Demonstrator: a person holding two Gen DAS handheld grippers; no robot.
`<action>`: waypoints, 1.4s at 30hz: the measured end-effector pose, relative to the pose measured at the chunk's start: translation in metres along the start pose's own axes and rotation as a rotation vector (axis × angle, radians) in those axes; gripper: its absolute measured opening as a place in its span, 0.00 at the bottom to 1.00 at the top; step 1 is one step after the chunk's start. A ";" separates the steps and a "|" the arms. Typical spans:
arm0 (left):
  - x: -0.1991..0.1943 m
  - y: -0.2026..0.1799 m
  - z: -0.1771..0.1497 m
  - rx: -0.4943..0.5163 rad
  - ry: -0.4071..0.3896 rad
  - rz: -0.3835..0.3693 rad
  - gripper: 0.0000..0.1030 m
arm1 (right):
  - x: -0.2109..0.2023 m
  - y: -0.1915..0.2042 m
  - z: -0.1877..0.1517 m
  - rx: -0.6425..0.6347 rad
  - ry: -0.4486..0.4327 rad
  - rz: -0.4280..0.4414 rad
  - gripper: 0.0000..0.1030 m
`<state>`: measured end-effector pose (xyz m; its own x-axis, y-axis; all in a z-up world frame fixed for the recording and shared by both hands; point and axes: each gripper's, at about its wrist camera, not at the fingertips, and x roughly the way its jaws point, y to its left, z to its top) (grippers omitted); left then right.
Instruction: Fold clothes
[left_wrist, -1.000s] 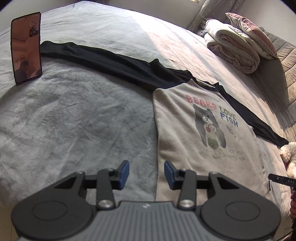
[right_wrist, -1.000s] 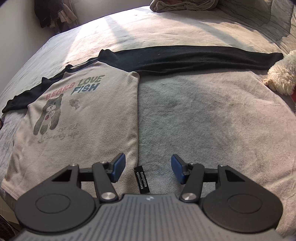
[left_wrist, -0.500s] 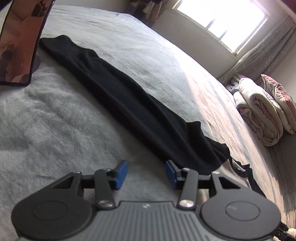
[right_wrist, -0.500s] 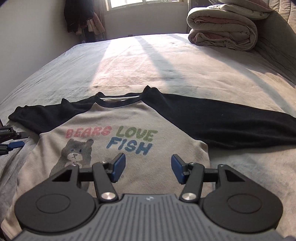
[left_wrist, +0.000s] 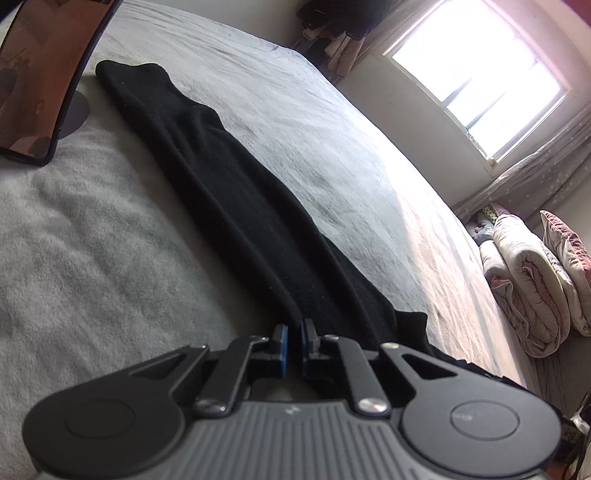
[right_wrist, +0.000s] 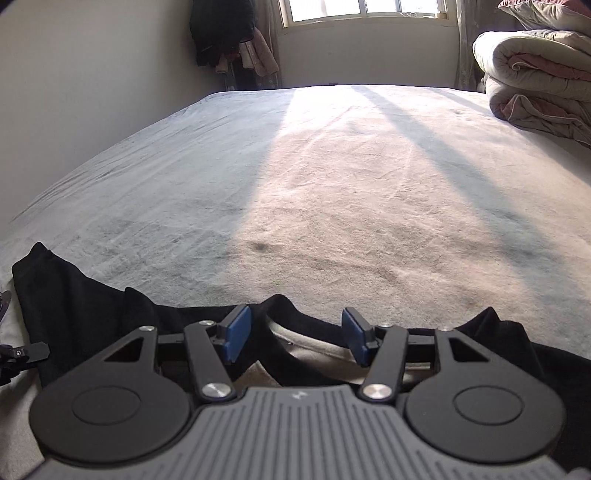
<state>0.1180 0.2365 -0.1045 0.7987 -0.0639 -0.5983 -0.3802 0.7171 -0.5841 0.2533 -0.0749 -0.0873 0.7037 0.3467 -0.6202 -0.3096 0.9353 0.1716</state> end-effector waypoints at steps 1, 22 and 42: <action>-0.001 -0.001 0.000 -0.009 0.001 0.007 0.07 | 0.006 0.000 0.000 -0.003 0.007 0.011 0.55; -0.022 -0.012 0.007 0.017 -0.056 0.126 0.39 | -0.019 0.007 0.007 -0.020 -0.088 -0.100 0.42; -0.013 -0.074 -0.067 0.270 0.133 -0.252 0.48 | -0.076 -0.095 -0.028 0.047 -0.028 -0.335 0.42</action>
<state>0.1048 0.1378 -0.0900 0.7771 -0.3379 -0.5310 -0.0295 0.8231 -0.5671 0.2117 -0.1926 -0.0776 0.7789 0.0211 -0.6268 -0.0290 0.9996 -0.0024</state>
